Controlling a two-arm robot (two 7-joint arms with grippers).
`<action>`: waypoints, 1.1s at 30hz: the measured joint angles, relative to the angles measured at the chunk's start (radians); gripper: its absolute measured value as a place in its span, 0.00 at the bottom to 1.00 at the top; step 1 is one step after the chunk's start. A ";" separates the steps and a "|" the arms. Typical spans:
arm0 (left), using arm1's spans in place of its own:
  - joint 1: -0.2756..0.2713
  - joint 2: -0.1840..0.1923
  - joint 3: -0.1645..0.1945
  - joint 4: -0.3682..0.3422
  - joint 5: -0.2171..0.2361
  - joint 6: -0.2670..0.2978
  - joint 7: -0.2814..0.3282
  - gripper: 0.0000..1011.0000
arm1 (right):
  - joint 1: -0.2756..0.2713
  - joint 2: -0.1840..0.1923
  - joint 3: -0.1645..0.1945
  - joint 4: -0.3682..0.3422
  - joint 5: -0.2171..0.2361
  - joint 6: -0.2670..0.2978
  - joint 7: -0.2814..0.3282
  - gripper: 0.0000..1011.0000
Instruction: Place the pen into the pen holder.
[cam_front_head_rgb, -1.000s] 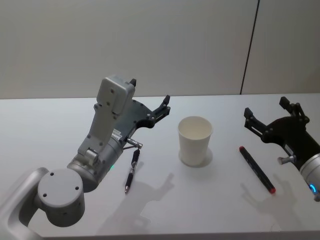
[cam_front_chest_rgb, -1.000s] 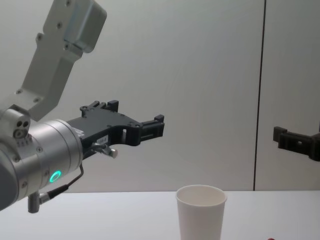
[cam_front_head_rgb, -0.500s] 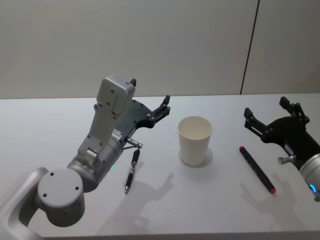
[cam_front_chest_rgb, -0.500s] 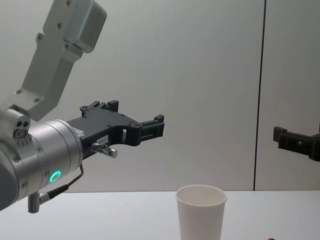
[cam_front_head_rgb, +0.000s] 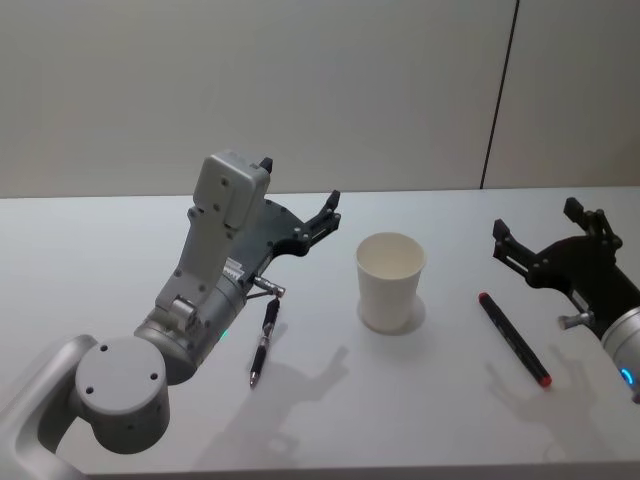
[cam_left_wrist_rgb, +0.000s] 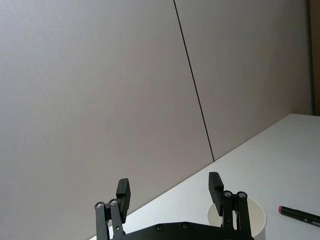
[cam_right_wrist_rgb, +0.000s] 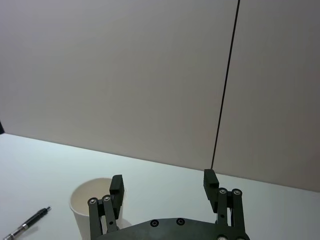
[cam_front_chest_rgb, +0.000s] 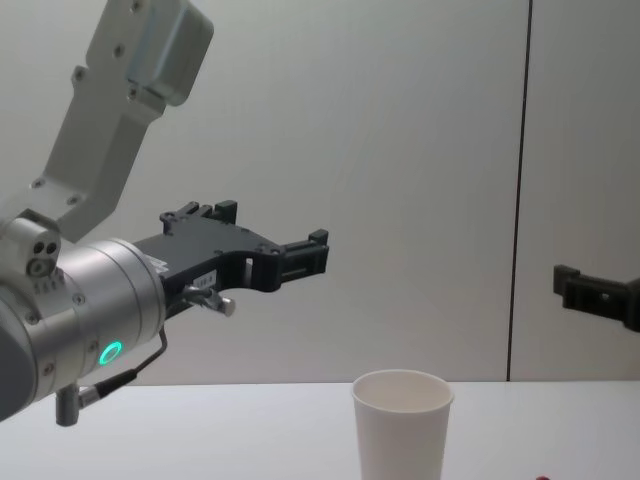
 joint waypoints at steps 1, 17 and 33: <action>0.000 0.000 0.000 0.000 0.000 0.000 0.000 0.99 | 0.001 0.000 0.000 0.001 -0.002 0.005 -0.002 0.99; 0.000 0.000 0.000 0.000 0.000 0.000 0.000 0.99 | 0.033 -0.002 0.021 0.026 -0.004 0.174 -0.037 0.99; 0.000 0.000 0.000 0.000 0.000 0.000 0.000 0.99 | 0.077 -0.010 0.030 0.075 0.010 0.379 -0.014 0.99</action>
